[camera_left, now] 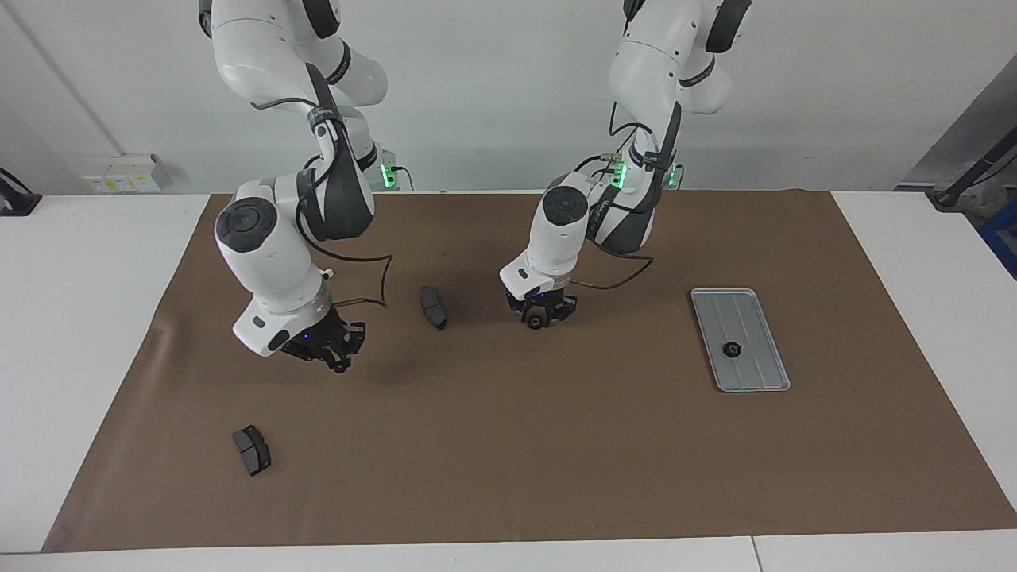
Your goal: Pick bearing gear from pile to tray
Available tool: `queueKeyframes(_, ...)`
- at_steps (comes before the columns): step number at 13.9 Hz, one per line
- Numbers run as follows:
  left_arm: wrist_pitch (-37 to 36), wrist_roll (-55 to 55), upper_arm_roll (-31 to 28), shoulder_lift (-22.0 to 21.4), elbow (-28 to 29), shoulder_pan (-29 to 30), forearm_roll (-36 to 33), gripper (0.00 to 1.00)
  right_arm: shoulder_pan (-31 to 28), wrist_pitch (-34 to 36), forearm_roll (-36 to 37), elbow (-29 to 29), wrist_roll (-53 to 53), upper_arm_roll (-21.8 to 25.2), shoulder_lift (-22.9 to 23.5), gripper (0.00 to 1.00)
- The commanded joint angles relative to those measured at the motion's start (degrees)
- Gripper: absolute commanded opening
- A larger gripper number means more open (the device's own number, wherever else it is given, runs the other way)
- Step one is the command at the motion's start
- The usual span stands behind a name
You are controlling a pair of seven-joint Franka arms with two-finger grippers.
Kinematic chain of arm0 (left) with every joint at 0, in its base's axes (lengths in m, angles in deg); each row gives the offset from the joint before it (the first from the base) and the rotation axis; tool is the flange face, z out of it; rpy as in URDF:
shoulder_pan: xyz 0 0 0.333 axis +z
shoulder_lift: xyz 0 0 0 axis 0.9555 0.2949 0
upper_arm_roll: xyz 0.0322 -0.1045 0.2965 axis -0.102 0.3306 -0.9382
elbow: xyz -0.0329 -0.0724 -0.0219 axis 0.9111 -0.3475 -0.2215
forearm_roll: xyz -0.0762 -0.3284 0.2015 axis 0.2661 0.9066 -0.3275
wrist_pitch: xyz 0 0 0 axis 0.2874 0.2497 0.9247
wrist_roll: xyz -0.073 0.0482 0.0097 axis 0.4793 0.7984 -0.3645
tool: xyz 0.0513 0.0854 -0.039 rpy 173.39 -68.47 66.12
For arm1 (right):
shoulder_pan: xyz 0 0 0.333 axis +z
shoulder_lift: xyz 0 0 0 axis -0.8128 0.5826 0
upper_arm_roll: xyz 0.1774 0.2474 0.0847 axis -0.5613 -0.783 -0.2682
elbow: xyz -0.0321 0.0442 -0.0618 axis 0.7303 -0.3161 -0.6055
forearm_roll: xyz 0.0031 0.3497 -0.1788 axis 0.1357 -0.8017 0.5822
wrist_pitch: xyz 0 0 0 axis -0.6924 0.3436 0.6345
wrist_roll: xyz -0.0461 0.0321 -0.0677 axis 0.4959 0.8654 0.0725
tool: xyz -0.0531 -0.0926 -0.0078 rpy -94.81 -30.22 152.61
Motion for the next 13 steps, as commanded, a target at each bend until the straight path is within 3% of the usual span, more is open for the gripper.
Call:
queueKeyframes(1,-0.55,-0.25,-0.66,-0.09,0.40,-1.00,-0.56,0.30,-0.06,0.39,-1.14,-0.95,-2.47,-0.83,-1.11,0.00)
queueKeyframes(7,-0.72,-0.16,-0.66,-0.09,0.31,-1.00,-0.48,0.00,5.90,-0.57,-1.14,-1.22,-14.06,-1.89,-1.29,0.00)
queueKeyframes(10,-2.47,-0.16,-0.74,-0.09,-0.57,-0.65,-0.48,0.00,9.16,-0.66,-1.14,-1.92,-19.17,-1.89,-1.81,0.00)
queueKeyframes(13,-8.26,-0.25,-1.36,0.78,-6.26,1.37,-0.39,0.00,10.74,-0.84,-1.14,-2.97,-21.29,-1.89,-2.17,0.00)
